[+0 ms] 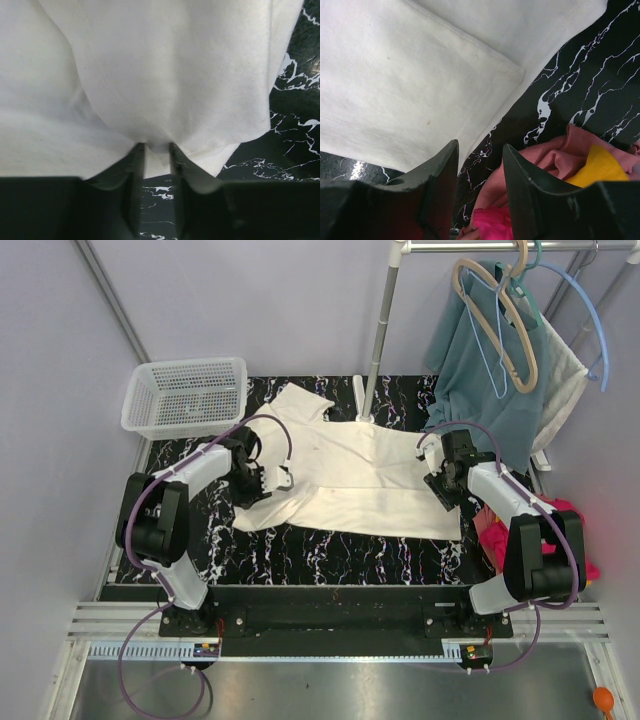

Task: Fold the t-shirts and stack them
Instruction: Fold the tshirt

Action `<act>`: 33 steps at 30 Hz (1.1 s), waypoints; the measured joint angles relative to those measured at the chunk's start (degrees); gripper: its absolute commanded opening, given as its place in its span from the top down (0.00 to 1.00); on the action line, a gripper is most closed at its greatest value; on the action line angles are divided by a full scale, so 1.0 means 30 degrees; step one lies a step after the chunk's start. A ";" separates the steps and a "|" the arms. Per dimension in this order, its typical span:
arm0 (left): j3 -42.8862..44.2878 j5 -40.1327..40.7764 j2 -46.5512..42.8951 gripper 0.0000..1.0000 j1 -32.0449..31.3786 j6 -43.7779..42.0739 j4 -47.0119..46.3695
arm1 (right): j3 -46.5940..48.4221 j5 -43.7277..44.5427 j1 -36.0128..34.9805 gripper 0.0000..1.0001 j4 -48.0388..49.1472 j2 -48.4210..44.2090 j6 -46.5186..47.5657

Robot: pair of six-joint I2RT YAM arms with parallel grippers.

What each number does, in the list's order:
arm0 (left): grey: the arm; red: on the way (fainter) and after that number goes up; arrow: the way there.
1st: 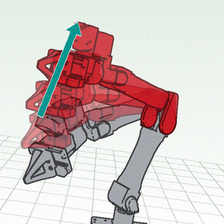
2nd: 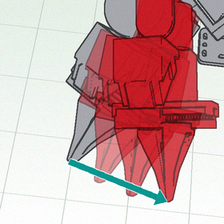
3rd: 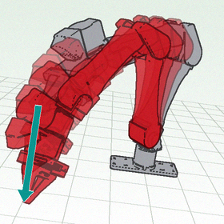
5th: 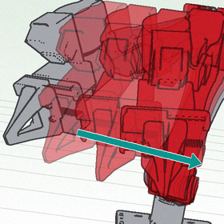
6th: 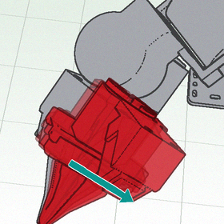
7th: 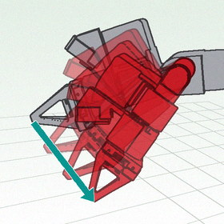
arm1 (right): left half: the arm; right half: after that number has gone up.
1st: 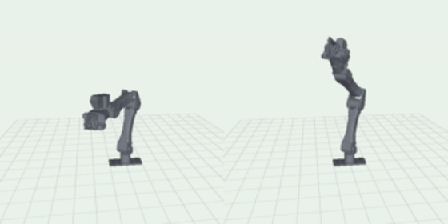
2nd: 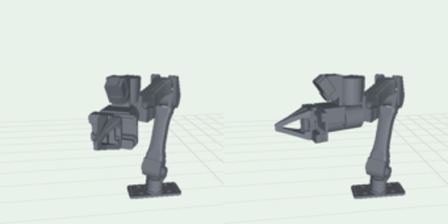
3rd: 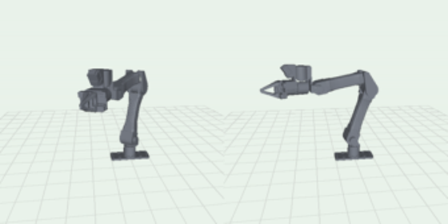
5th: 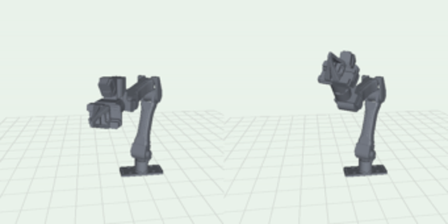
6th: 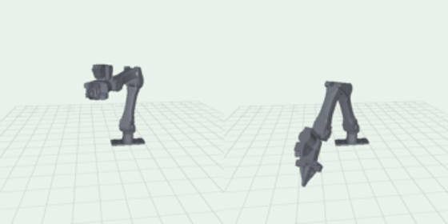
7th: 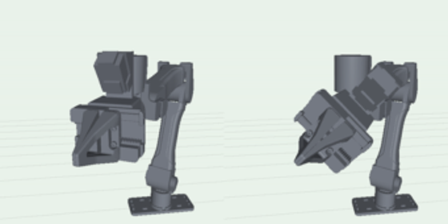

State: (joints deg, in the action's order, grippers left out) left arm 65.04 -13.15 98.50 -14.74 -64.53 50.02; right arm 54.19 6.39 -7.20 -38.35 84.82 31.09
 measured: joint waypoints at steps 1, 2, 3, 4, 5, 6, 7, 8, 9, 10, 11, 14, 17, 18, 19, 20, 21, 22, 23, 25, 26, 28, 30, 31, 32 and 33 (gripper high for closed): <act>-0.0036 0.0007 0.0000 0.93 0.0007 0.0015 0.0015 | -0.0022 0.0000 0.0000 0.52 0.0036 0.0000 -0.0015; -0.0102 0.0015 0.0000 1.00 0.0015 0.0015 -0.0022 | -0.0073 0.0000 0.0000 0.52 0.0087 0.0000 -0.0036; -0.0153 0.0022 0.0000 1.00 0.0015 0.0117 0.0000 | -0.0117 0.0000 0.0000 0.52 0.0095 0.0000 -0.0044; -0.0240 0.0036 0.0000 1.00 0.0029 0.0073 -0.0036 | -0.0168 0.0000 0.0000 0.52 0.0138 0.0000 -0.0044; -0.0313 0.0051 0.0000 1.00 0.0029 0.0044 -0.0022 | -0.0204 0.0000 0.0000 0.53 0.0146 0.0000 -0.0051; -0.0350 0.0087 0.0000 0.99 0.0036 0.0036 0.0000 | -0.0219 0.0000 0.0000 0.52 0.0153 0.0000 -0.0051; -0.0372 0.0109 0.0000 0.96 0.0044 0.0036 0.0000 | -0.0226 0.0000 0.0000 0.52 0.0153 0.0000 -0.0058; -0.0379 0.0131 0.0000 0.85 0.0044 0.0044 0.0000 | -0.0226 0.0000 0.0000 0.52 0.0189 0.0000 -0.0066; -0.0379 0.0189 0.0000 0.75 0.0044 0.0058 -0.0007 | -0.0233 0.0000 0.0000 0.52 0.0226 0.0000 -0.0080; -0.0379 0.0262 -0.0007 0.69 0.0044 0.0058 -0.0007 | -0.0240 0.0000 0.0000 0.52 0.0262 0.0000 -0.0109; -0.0379 0.0335 -0.0022 0.57 0.0051 0.0066 -0.0007 | -0.0255 0.0000 0.0000 0.52 0.0291 0.0000 -0.0124; -0.0393 0.0466 -0.0219 0.53 0.0124 0.0029 0.0022 | -0.0328 0.0000 0.0000 0.53 0.0321 0.0000 -0.0146; -0.0386 0.0444 -0.0663 0.49 0.0291 -0.0051 0.0299 | -0.0386 -0.0007 0.0000 0.52 0.0357 0.0000 -0.0189; -0.0364 0.0444 -0.0736 0.48 0.0328 -0.0087 0.0423 | -0.0393 -0.0007 0.0000 0.53 0.0364 0.0000 -0.0189; -0.0299 0.0437 -0.0780 0.48 0.0357 -0.0124 0.0627 | -0.0401 -0.0007 0.0000 0.53 0.0364 0.0000 -0.0197; -0.0182 0.0430 -0.0780 0.47 0.0386 -0.0168 0.0911 | -0.0408 -0.0007 0.0000 0.52 0.0364 0.0000 -0.0197; -0.0124 0.0423 -0.0780 0.46 0.0393 -0.0189 0.1056 | -0.0408 -0.0007 -0.0007 0.53 0.0364 0.0000 -0.0204; -0.0007 0.0350 -0.0780 0.46 0.0423 -0.0211 0.1275 | -0.0408 -0.0007 -0.0015 0.52 0.0372 0.0000 -0.0204; 0.0102 0.0262 -0.0780 0.46 0.0444 -0.0262 0.1479 | -0.0415 -0.0007 -0.0022 0.52 0.0379 0.0000 -0.0219; 0.0350 0.0036 -0.0678 0.45 0.0459 -0.0335 0.1814 | -0.0415 -0.0007 -0.0051 0.52 0.0379 0.0000 -0.0248; 0.0474 -0.0073 -0.0554 0.45 0.0466 -0.0342 0.1938 | -0.0415 0.0000 -0.0066 0.53 0.0379 0.0000 -0.0255; 0.0641 -0.0211 -0.0240 0.44 0.0466 -0.0357 0.2033 | -0.0415 0.0000 -0.0087 0.53 0.0393 0.0000 -0.0255; 0.0801 -0.0357 0.0321 0.44 0.0466 -0.0372 0.2113 | -0.0452 0.0007 -0.0102 0.53 0.0408 0.0000 -0.0255; 0.0845 -0.0408 0.0590 0.44 0.0466 -0.0372 0.2135 | -0.0466 0.0007 -0.0102 0.53 0.0408 0.0000 -0.0255; 0.0896 -0.0430 0.0838 0.44 0.0466 -0.0372 0.2178 | -0.0474 0.0007 -0.0102 0.53 0.0408 0.0000 -0.0255; 0.0962 -0.0481 0.1049 0.43 0.0466 -0.0372 0.2237 | -0.0474 0.0007 -0.0102 0.53 0.0408 0.0000 -0.0255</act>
State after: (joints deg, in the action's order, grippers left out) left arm 67.92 -14.59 101.65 -13.34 -65.65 56.73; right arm 52.77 6.42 -7.51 -37.12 84.82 30.33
